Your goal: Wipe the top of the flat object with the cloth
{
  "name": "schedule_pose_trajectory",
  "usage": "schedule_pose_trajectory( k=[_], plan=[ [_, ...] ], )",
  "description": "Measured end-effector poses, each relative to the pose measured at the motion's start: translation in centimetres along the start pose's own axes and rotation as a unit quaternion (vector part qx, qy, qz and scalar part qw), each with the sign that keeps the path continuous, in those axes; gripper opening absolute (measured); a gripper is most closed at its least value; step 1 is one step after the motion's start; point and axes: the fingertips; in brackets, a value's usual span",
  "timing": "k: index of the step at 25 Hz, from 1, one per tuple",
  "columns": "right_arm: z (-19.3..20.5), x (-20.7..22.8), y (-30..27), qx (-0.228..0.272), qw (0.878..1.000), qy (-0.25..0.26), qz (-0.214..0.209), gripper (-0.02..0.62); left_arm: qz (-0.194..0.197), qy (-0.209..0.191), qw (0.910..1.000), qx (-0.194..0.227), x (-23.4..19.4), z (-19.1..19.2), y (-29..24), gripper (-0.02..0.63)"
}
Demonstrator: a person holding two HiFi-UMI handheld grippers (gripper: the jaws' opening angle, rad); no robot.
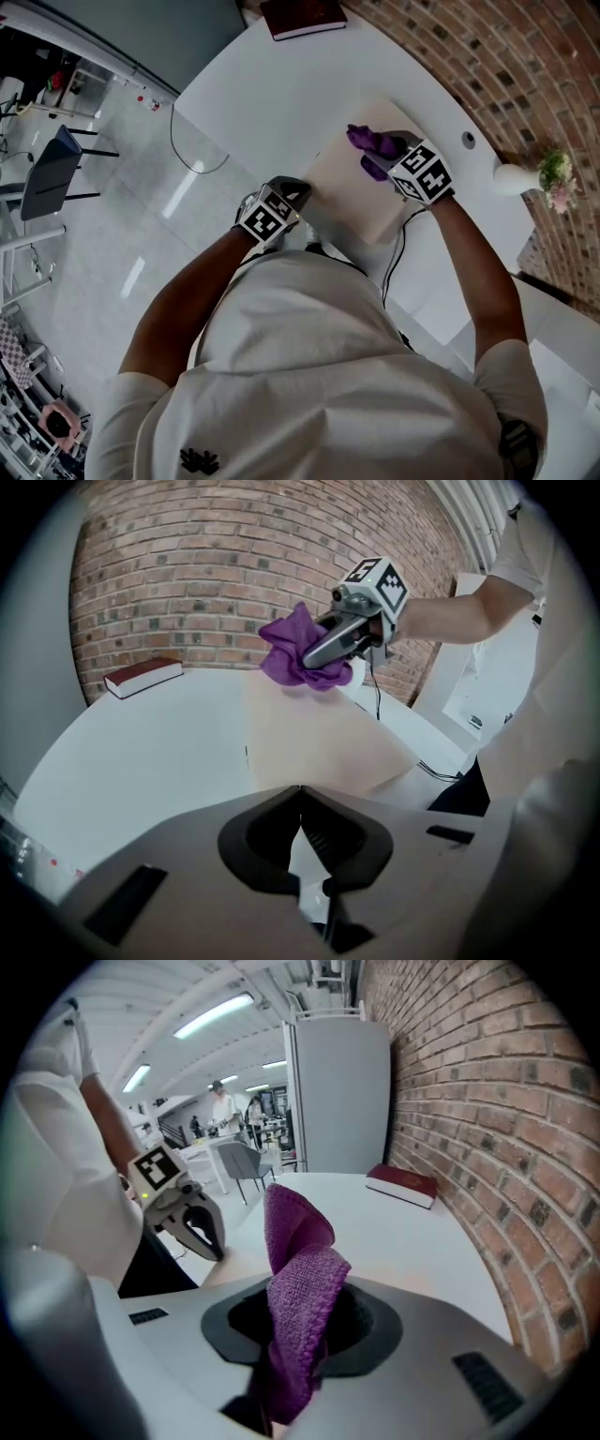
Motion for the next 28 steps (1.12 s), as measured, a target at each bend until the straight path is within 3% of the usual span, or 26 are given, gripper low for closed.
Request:
schedule_pose_trajectory(
  k=[8, 12, 17, 28],
  plan=[
    [1.8, -12.1, 1.1, -0.028, 0.993, 0.012, -0.112, 0.126, 0.005, -0.010, 0.9999, 0.001, 0.2, -0.4, 0.5, 0.025],
    [3.2, -14.9, 0.2, -0.046, 0.990, 0.024, -0.132, 0.126, 0.005, -0.013, 0.9999, 0.001, 0.2, -0.4, 0.5, 0.025],
    [4.2, -14.2, -0.8, -0.057, 0.991, 0.023, -0.115, 0.126, 0.007, -0.013, 0.9999, -0.003, 0.3, 0.1, 0.4, 0.025],
    [5.3, -6.5, -1.7, -0.066, 0.997, -0.005, -0.047, 0.126, 0.009, -0.022, 0.9996, -0.014, 0.4, 0.0, 0.3, 0.025]
  ],
)
Point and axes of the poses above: the fingertips, and each gripper's own axes: y backward along the fingers, x to its right, z out of its underside, and after that the axes turned 13 degrees about z, right-handed
